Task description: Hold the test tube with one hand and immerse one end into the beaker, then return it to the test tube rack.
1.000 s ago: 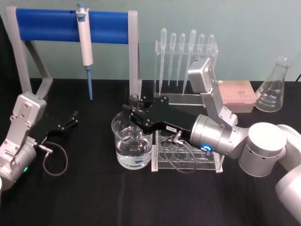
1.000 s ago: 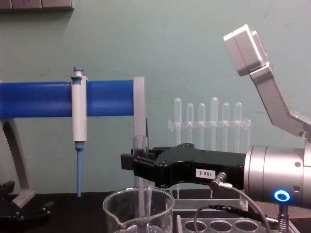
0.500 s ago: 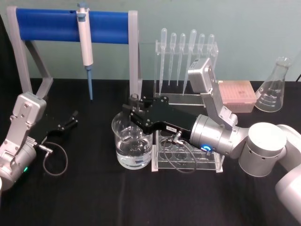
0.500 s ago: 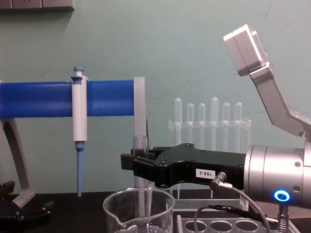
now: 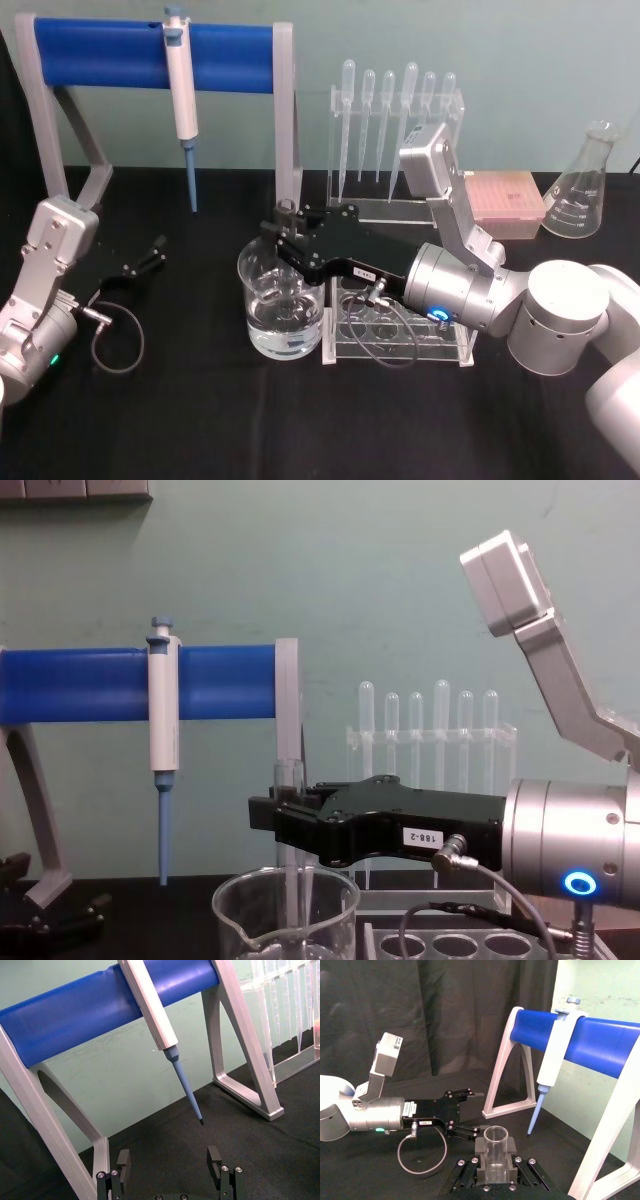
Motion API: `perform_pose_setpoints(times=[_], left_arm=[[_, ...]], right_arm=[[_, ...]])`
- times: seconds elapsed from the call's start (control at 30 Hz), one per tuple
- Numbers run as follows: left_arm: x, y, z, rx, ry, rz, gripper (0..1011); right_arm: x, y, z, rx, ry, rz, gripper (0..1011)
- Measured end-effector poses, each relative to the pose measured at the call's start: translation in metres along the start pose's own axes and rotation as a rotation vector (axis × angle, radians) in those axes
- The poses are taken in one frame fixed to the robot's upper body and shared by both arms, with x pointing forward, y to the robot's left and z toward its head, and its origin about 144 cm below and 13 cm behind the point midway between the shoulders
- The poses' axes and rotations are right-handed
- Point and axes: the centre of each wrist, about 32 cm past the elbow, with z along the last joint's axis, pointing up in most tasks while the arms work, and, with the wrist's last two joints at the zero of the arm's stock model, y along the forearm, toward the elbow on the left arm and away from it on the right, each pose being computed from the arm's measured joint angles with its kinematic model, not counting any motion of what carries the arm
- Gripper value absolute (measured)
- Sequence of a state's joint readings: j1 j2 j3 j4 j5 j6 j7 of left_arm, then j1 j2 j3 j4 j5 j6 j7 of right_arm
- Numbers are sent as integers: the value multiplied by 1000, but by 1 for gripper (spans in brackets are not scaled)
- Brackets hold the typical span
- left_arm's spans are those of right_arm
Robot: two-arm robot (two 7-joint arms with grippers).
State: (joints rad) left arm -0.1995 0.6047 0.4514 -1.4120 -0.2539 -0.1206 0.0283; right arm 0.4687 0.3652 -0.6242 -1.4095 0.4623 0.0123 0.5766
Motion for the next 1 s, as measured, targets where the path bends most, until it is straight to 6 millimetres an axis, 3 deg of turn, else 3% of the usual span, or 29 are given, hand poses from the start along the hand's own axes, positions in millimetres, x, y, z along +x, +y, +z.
perform_pose_setpoints(times=[1.0], left_arm=[[0,0,0,0,0,0,1000]], right_arm=[[0,0,0,0,0,0,224]])
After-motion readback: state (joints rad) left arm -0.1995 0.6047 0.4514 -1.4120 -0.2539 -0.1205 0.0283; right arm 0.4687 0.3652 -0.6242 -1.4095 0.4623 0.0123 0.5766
